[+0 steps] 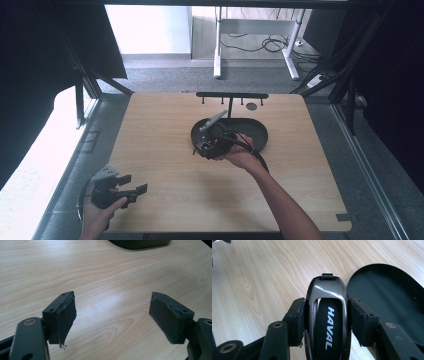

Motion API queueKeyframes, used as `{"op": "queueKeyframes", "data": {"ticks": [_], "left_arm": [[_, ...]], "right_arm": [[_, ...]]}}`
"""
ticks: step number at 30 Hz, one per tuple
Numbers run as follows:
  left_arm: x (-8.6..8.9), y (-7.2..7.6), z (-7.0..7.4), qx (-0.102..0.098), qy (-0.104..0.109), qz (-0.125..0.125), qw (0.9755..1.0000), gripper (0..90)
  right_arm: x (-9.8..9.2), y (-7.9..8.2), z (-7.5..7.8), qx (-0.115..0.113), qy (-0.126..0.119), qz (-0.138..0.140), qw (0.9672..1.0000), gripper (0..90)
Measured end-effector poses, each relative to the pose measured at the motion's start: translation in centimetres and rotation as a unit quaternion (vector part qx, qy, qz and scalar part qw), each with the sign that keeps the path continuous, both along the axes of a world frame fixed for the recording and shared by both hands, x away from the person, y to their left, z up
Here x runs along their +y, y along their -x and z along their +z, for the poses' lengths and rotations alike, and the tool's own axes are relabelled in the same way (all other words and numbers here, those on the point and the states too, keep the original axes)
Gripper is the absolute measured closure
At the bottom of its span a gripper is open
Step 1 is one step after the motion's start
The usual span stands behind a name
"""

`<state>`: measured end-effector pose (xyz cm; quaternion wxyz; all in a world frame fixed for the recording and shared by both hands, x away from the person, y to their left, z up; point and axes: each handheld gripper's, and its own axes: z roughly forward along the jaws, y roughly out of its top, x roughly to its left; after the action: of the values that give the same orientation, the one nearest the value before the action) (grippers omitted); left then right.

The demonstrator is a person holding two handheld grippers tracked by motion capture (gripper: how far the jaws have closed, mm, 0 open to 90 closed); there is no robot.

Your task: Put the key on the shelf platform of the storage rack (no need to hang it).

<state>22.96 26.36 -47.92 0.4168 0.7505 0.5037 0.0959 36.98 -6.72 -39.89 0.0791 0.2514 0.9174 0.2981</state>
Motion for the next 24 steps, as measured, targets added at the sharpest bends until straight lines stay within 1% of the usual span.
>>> {"op": "queueKeyframes", "data": {"ticks": [19, 23, 24], "left_arm": [[0.0, 0.0, 0.0, 0.001, 0.0, 0.001, 1.0, 21.9], [0.0, 0.0, 0.0, 0.0, 0.0, 0.001, 1.0, 21.9], [0.0, 0.0, 0.0, 0.0, 0.0, 0.001, 1.0, 21.9]], "right_arm": [[-1.9, -1.2, 0.1, 0.0, -0.003, -0.028, 0.9996, 49.3], [-2.3, -1.5, 0.1, 0.002, -0.002, -0.037, 0.9993, 49.3], [-2.4, -1.6, 0.0, 0.0, -0.002, -0.035, 0.9994, 49.2]]}}
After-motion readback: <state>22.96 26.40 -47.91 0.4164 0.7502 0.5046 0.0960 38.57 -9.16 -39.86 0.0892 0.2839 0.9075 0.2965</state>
